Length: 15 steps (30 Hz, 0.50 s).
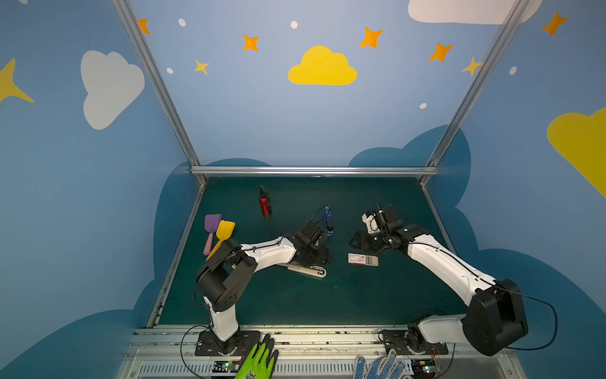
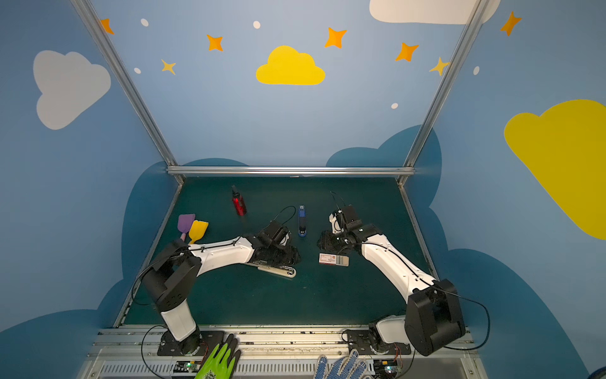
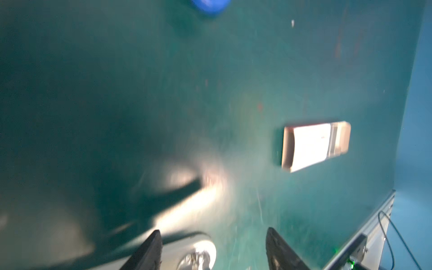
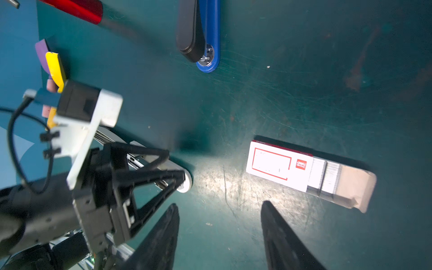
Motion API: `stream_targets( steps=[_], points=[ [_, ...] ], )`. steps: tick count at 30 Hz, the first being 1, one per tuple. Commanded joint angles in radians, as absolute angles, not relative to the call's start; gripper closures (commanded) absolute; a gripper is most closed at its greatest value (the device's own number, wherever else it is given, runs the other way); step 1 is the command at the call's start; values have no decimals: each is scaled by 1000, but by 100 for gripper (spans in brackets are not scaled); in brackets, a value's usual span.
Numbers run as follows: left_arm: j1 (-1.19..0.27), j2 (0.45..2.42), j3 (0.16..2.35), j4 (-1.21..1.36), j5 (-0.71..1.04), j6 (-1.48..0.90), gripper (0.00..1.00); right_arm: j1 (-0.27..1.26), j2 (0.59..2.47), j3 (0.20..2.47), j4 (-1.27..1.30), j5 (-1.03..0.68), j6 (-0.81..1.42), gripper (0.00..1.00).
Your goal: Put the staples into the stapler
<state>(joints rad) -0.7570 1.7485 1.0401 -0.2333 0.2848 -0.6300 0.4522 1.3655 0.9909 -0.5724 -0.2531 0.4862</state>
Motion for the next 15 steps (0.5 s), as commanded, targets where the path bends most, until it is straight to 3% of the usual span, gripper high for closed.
stream_targets(
  steps=[1,9,15],
  points=[
    [-768,1637,1025,-263,218,-634,29,456,1385,1000,-538,-318,475,43],
    [-734,1327,837,-381,-105,-795,25,571,1445,996,-467,-398,413,39],
    [-599,1112,584,-343,-143,-961,22,679,1539,1001,-377,-410,400,35]
  ],
)
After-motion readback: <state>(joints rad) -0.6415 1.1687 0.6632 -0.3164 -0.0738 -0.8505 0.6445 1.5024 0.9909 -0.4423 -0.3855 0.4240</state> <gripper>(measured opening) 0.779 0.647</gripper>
